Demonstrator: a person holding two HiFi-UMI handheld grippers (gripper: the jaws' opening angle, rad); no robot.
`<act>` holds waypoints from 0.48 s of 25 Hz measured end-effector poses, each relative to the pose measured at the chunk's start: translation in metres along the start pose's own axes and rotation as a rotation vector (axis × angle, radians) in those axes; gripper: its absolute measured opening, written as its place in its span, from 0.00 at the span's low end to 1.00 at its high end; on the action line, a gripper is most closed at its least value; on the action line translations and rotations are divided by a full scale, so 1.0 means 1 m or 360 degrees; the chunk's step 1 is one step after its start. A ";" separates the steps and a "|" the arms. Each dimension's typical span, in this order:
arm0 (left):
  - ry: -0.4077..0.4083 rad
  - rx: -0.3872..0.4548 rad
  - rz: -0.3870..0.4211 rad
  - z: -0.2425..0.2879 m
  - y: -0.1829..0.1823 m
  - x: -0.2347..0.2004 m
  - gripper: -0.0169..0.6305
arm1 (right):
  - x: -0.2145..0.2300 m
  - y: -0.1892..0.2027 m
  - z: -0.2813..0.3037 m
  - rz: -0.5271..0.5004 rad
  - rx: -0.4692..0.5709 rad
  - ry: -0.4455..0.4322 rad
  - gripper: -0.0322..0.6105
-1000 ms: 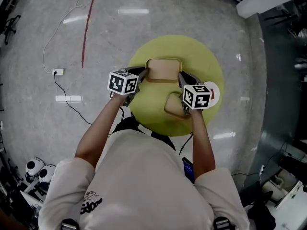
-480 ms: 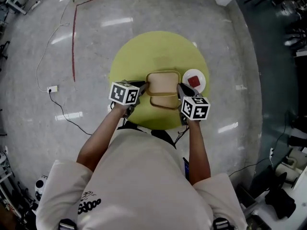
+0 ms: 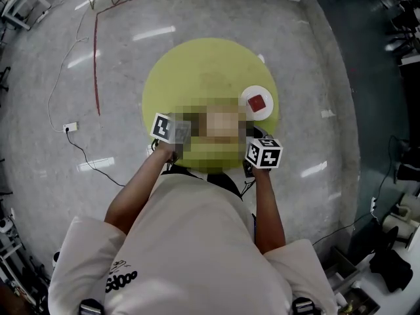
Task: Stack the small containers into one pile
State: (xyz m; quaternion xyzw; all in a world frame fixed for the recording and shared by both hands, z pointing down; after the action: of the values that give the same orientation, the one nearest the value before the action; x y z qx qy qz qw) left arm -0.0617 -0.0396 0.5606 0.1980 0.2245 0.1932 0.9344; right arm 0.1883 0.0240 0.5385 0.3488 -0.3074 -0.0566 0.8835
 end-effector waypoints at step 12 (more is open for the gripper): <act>-0.0102 -0.0074 0.0045 0.005 0.018 0.002 0.09 | 0.004 0.031 0.002 0.0065 -0.0116 -0.0049 0.12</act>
State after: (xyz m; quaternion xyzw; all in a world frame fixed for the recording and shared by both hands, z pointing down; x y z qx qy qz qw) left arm -0.0626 -0.0244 0.5723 0.1856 0.1871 0.2052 0.9426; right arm 0.1868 0.0446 0.5618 0.3090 -0.3258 -0.0549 0.8918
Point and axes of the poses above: the fingertips, and each gripper's own axes: z forward along the fingers, x to its right, y out of its underside, the point moved 9 cm from there along -z, backward along the fingers, and after that the axes turned 15 degrees about -y, right-handed, at the moved point
